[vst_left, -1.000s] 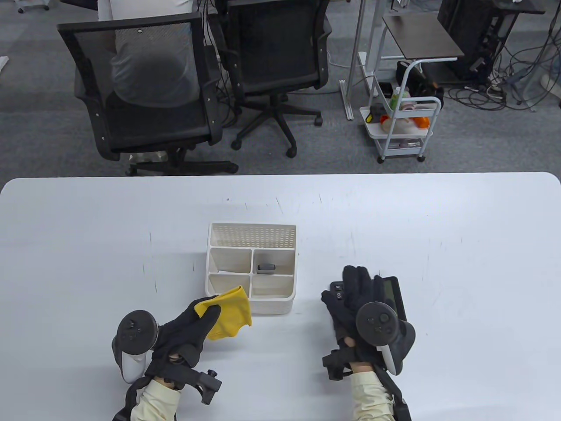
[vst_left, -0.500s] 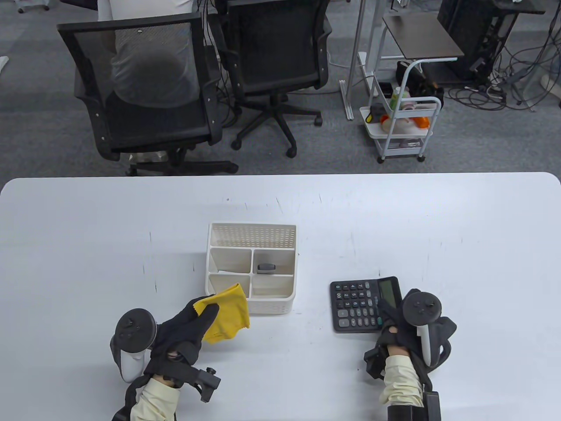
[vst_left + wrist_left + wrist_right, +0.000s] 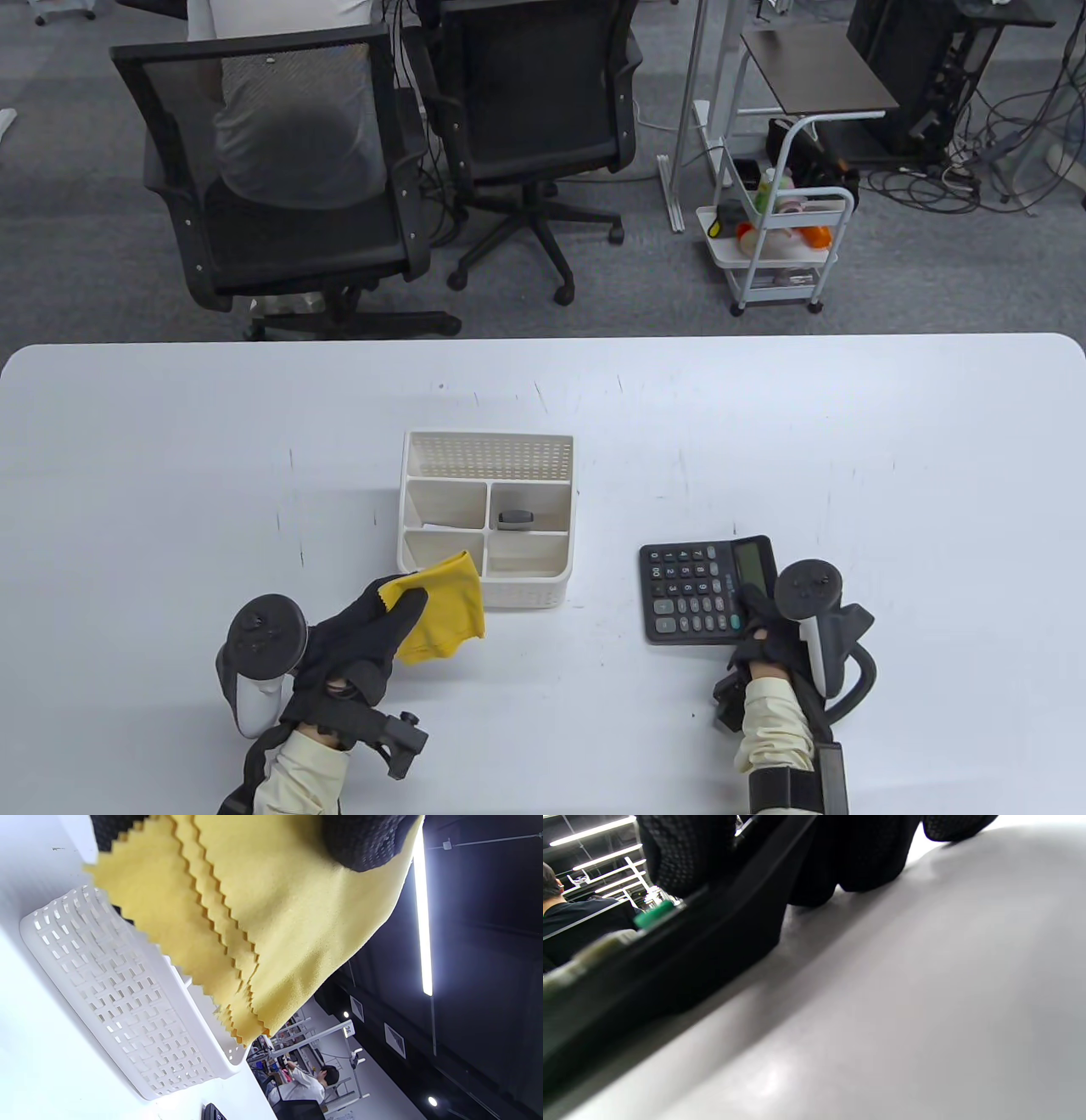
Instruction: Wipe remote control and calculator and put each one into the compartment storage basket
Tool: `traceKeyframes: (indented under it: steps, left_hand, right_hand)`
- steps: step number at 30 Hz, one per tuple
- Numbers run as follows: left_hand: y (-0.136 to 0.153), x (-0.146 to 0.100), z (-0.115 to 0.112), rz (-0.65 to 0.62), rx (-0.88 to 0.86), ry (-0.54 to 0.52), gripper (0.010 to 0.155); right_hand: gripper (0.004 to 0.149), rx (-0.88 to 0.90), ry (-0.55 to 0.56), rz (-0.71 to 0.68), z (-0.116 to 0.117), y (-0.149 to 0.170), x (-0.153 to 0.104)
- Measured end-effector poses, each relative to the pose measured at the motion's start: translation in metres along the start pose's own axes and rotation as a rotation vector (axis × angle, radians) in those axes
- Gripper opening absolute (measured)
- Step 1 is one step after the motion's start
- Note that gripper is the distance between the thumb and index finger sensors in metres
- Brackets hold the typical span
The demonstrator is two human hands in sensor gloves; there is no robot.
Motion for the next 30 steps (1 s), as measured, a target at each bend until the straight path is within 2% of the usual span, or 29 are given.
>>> traceKeyframes:
  steps: [4, 11, 13, 15, 17, 20, 24, 30]
  left_hand:
    - [0.000, 0.000, 0.000, 0.001, -0.003, -0.001, 0.040]
    - [0.001, -0.001, 0.000, 0.008, -0.002, 0.001, 0.040]
    - [0.001, -0.002, 0.001, 0.011, -0.006, -0.003, 0.040]
    - [0.001, -0.002, 0.001, 0.013, -0.005, -0.005, 0.041]
    - [0.001, -0.003, 0.002, 0.014, -0.004, -0.006, 0.040]
    - [0.002, -0.004, 0.005, 0.020, -0.013, -0.019, 0.040]
    - [0.001, -0.006, 0.008, 0.029, -0.023, -0.042, 0.040]
    - [-0.002, -0.010, 0.012, 0.040, 0.004, -0.074, 0.041]
  right_hand:
    - [0.054, 0.060, -0.058, 0.027, -0.003, 0.000, -0.001]
    - [0.048, 0.347, -0.063, 0.051, -0.007, -0.005, -0.012]
    - [0.047, 0.460, -0.037, 0.007, -0.009, -0.009, -0.014]
    - [0.048, 0.529, -0.045, 0.014, -0.009, -0.011, -0.016]
    - [0.048, 0.520, -0.032, 0.000, -0.011, -0.014, -0.018]
    - [0.049, 0.568, 0.005, -0.008, -0.018, -0.017, -0.021]
    - [0.050, 0.740, -0.018, -0.025, -0.030, -0.025, -0.026]
    - [0.050, 0.947, -0.049, -0.152, -0.055, -0.055, -0.047]
Point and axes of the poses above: the tracker on the back of each hand, its own y axis roughly to the little-finger side, its own x axis roughly from the wrist to the fingertips, z = x × y, the point moved 5 cm from there along x, roughly from the wrist to the fingertips, and after that the axes turned 10 degrees about y, right-handed, at the moved point
